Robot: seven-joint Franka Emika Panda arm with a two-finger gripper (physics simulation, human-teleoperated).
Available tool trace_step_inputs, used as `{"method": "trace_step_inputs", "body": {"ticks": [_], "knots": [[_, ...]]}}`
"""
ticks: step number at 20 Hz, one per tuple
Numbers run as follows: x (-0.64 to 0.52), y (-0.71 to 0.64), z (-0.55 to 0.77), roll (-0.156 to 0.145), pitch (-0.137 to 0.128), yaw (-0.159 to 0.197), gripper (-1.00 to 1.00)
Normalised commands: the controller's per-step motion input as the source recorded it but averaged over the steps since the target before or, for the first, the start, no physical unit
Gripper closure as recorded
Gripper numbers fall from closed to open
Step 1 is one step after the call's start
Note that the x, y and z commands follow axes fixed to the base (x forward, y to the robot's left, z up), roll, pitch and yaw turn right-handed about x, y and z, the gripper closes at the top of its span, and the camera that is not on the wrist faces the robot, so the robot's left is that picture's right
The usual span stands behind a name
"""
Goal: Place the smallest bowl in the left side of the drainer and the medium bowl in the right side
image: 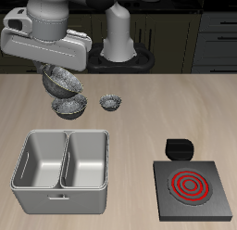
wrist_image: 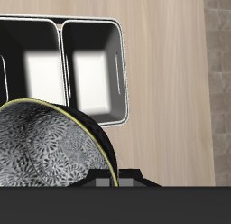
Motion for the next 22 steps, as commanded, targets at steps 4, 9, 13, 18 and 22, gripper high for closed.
{"method": "trace_step_inputs", "body": {"ticks": [4,9,13,18,22], "knots": [[0.27,0.13,0.01,-0.007,-0.015,0.083,1.0],[0.21,-0.13,0.08,-0.063,-0.016,-0.002,1.0],[0.23,-0.18,0.02,-0.054,-0.003,-0.033,1.0],[0.16,-0.31,0.13,-0.078,-0.027,-0.047,1.0],[0.12,-0.37,0.08,-0.1,-0.004,-0.069,1.0]]}}
